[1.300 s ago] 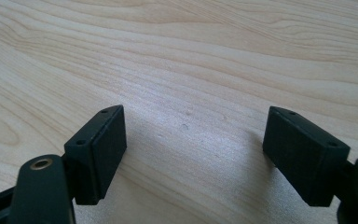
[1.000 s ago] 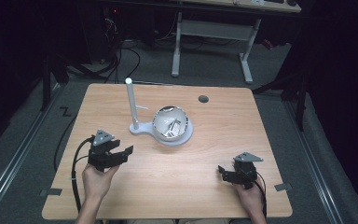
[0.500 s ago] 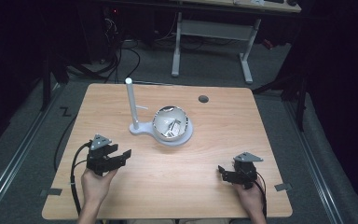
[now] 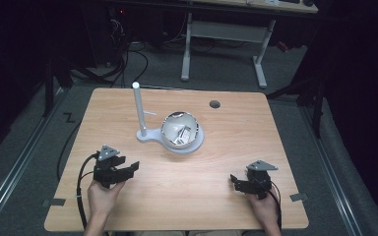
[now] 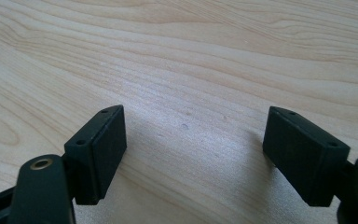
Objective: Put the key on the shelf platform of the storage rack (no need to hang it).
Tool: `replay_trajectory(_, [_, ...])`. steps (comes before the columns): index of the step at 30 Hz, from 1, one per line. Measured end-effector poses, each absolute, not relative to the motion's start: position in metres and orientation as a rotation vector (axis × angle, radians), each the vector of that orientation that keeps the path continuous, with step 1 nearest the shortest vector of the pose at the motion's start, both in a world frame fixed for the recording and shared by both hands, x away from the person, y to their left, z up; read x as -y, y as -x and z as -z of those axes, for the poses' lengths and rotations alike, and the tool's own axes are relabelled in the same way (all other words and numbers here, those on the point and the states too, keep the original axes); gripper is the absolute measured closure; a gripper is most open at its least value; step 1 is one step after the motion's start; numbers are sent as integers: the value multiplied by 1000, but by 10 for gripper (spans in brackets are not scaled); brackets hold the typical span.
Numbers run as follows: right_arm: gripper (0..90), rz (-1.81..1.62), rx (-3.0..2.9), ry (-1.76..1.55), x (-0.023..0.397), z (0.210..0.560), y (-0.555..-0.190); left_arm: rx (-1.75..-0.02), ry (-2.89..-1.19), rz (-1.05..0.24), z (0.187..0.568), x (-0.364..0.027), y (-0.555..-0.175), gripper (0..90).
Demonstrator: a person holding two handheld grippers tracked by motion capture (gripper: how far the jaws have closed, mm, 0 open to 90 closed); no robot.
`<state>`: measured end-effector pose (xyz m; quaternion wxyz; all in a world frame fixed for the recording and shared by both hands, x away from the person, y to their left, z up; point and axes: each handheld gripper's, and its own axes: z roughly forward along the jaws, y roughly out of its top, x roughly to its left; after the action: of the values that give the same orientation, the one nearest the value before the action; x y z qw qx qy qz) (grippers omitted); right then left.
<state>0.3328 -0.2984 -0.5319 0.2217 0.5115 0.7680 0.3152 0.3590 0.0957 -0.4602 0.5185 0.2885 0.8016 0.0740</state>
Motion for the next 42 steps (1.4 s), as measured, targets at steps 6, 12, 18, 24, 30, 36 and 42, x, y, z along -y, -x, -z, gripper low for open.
replay_trajectory(6, [218,-871,-2122,-1413,298,532,-333,-1928,-703,-177,468,-94,-359,404])
replay_trajectory(12, [218,-871,-2122,-1413,298,532,-333,-1942,-703,-178,474,-91,-360,408])
replay_trajectory(18, [218,-871,-2122,-1414,298,532,-333,-1946,-708,-191,481,-84,-360,408])
replay_trajectory(24, [218,-870,-2122,-1413,298,532,-333,-1946,-720,-214,493,-76,-360,399])
replay_trajectory(30, [219,-871,-2122,-1413,298,532,-333,-1938,-743,-292,513,-67,-361,389])
replay_trajectory(36, [219,-871,-2121,-1414,298,532,-333,-1915,-785,-384,533,-57,-360,384])
replay_trajectory(42, [219,-871,-2121,-1413,298,532,-333,-1900,-738,-379,535,-57,-358,379])
